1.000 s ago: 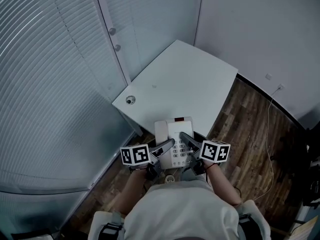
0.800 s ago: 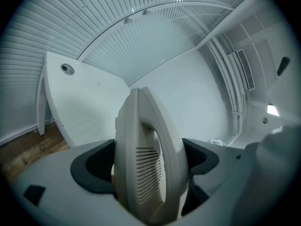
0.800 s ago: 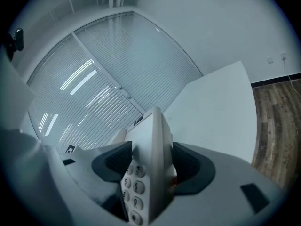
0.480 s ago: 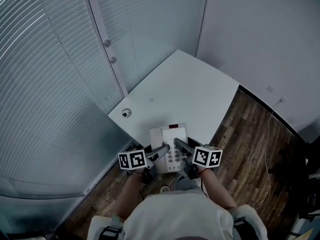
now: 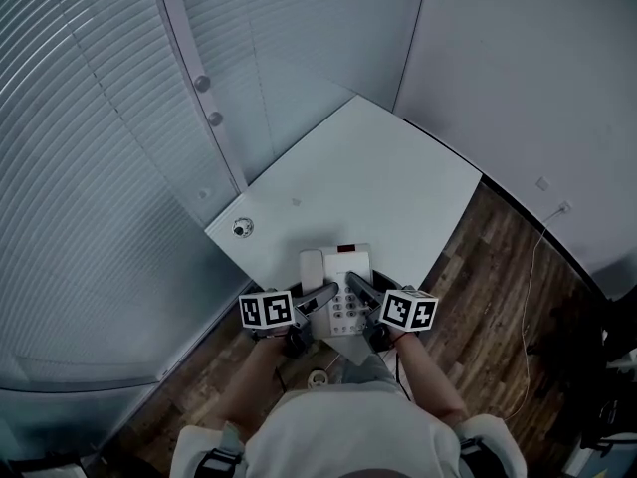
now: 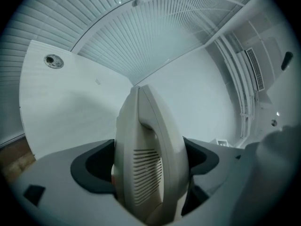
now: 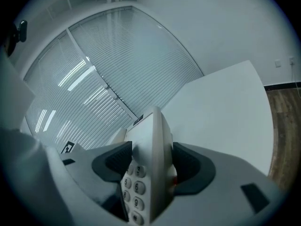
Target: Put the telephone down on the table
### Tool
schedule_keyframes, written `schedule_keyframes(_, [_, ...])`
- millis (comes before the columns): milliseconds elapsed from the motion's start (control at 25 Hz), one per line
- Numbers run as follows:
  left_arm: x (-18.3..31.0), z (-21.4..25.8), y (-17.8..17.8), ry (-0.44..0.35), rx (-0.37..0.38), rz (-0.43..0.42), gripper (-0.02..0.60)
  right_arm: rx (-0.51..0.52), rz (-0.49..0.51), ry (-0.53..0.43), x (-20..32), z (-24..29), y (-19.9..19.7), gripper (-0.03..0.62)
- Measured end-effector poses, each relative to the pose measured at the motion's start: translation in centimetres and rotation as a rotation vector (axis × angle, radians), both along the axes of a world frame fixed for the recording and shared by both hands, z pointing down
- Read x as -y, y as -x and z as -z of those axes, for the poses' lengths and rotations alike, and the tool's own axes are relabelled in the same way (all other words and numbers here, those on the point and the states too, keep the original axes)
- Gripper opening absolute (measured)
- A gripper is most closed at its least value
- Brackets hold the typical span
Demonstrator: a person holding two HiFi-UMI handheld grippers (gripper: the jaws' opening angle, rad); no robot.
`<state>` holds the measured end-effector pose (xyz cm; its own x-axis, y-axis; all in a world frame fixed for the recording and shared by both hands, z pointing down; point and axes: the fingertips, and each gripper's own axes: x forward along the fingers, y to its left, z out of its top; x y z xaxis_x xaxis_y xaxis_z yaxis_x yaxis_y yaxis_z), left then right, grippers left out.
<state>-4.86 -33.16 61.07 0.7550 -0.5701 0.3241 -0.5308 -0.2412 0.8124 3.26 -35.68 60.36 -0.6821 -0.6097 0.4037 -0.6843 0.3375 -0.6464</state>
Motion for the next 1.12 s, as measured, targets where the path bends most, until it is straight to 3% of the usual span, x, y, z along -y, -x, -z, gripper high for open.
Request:
schedule_keyframes(880, [5.7,-7.5,-1.8,0.123,0.127,0.01,0.42,-0.021,-0.022,0.082,5.5,-7.6,-1.7,0.282])
schedule_keyframes(1120, [6.8,-7.8,-2.2,0.113,0.171,0.003,0.42,0.015,-0.046,0.104,6.2,-8.2,-2.0,0.282])
